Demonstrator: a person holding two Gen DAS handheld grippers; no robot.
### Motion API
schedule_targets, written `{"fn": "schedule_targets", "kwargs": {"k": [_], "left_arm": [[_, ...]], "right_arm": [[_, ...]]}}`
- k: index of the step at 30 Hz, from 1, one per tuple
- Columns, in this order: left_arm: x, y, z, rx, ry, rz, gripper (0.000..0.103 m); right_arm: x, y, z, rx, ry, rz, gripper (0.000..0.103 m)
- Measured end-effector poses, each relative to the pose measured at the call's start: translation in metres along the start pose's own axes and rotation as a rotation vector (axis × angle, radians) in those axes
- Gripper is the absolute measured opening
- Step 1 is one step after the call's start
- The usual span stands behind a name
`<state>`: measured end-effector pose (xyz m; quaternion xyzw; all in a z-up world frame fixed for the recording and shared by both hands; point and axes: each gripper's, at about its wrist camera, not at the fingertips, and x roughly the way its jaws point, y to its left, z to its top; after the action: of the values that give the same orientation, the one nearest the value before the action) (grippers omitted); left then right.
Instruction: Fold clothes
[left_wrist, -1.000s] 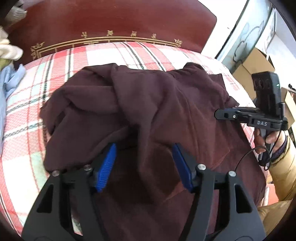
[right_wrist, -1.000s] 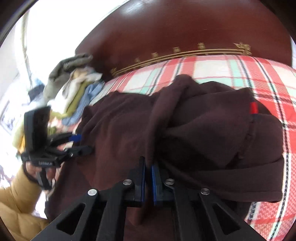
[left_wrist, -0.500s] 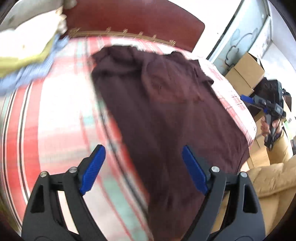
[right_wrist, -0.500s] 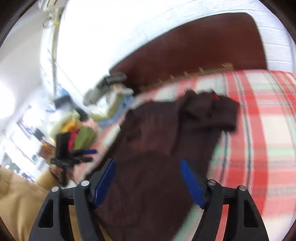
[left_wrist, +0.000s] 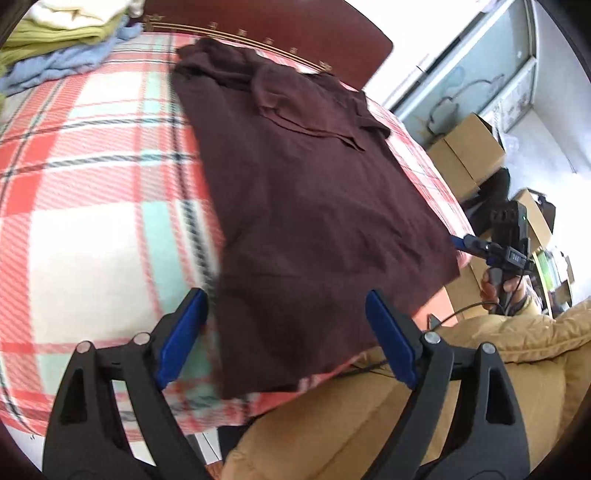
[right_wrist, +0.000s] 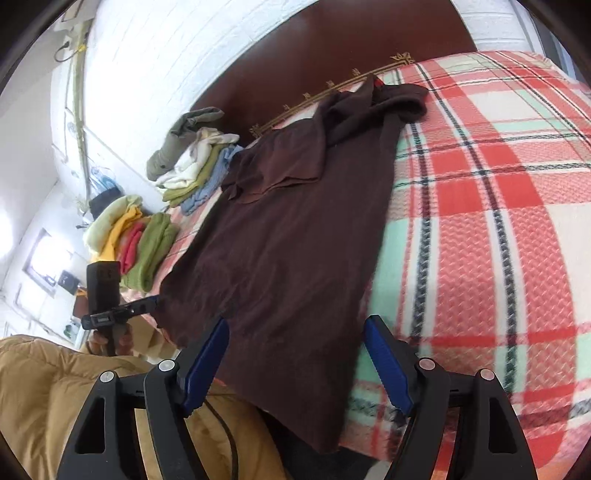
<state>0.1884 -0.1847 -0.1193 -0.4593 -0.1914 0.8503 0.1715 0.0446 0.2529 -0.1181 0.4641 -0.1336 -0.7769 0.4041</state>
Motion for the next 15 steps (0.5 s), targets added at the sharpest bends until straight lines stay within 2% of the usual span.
{"fn": "schedule_targets", "kwargs": {"k": [3,7,8,10,11,12,14,15], "left_arm": [[0.003,-0.006,-0.004,0.006,0.012,-0.056,0.088],[0.008,-0.006,-0.004,-0.038,-0.003,-0.112,0.088],[0.008,-0.005,-0.004,-0.045,-0.006,-0.117,0.087],[0.007,-0.004,-0.004,-0.063,-0.005,-0.102,0.081],[0.007,-0.004,-0.004,-0.062,-0.004,-0.078,0.068],[0.006,-0.003,-0.003,-0.058,0.0,-0.031,0.049],[0.007,-0.001,-0.001,-0.064,0.018,0.009,0.029],[0.008,0.002,-0.001,-0.084,0.029,-0.002,0.029]], "right_arm": [[0.005,0.005,-0.006,-0.016,-0.007,0.044,0.078],[0.007,0.009,-0.008,-0.014,-0.027,0.046,0.079],[0.007,0.01,-0.009,-0.013,-0.028,0.045,0.079],[0.008,0.011,-0.009,-0.023,-0.019,0.024,0.075],[0.009,0.012,-0.009,-0.029,-0.014,0.009,0.073],[0.009,0.013,-0.009,-0.03,-0.008,-0.008,0.067],[0.008,0.009,-0.008,-0.003,-0.002,-0.027,0.056],[0.007,0.007,-0.008,0.012,0.001,-0.035,0.049]]}}
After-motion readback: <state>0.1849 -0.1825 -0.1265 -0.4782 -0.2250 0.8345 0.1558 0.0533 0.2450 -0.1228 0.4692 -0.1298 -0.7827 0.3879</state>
